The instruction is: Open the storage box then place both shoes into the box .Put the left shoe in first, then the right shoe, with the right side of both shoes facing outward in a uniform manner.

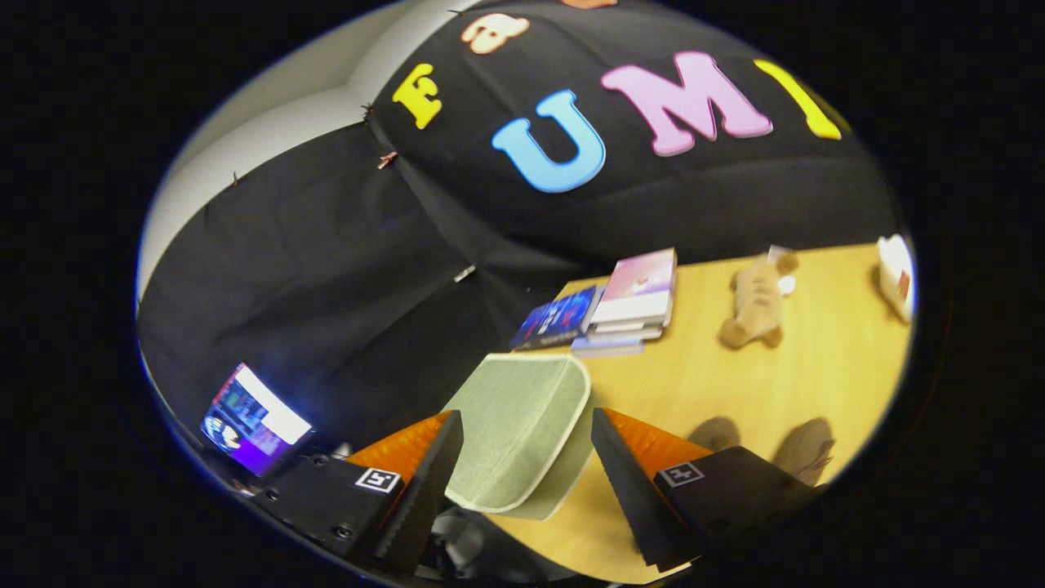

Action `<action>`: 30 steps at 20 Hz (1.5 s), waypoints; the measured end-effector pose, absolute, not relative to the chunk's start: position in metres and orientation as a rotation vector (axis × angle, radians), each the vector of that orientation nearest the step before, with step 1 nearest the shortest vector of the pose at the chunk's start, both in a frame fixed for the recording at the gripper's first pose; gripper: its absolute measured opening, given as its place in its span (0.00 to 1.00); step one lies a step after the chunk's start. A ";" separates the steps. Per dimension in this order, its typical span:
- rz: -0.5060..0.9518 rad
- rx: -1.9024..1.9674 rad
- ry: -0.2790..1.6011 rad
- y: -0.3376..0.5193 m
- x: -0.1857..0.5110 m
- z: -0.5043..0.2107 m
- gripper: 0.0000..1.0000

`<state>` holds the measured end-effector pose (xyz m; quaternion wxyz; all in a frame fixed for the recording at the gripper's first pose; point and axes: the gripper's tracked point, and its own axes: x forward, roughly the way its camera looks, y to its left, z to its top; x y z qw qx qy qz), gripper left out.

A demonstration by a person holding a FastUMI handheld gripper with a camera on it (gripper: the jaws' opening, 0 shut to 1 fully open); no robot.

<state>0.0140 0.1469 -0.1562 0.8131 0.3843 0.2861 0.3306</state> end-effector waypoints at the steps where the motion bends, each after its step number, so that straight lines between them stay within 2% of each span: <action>1: 0.733 0.863 0.674 0.155 0.012 -0.172 0.98; 4: 0.812 1.038 0.794 0.179 0.015 -0.191 0.98; 9: 0.858 1.247 0.953 0.209 0.017 -0.232 0.97; 16: 0.969 1.462 1.038 0.247 0.013 -0.250 0.96; 20: 0.983 1.609 1.050 0.256 0.019 -0.253 0.79; 22: 1.018 1.655 1.036 0.257 0.018 -0.249 0.77; 24: 1.038 1.686 1.002 0.255 0.022 -0.246 0.65; 29: 1.065 1.657 0.903 0.246 0.022 -0.238 0.07; 30: 1.058 1.648 0.899 0.244 0.022 -0.236 0.07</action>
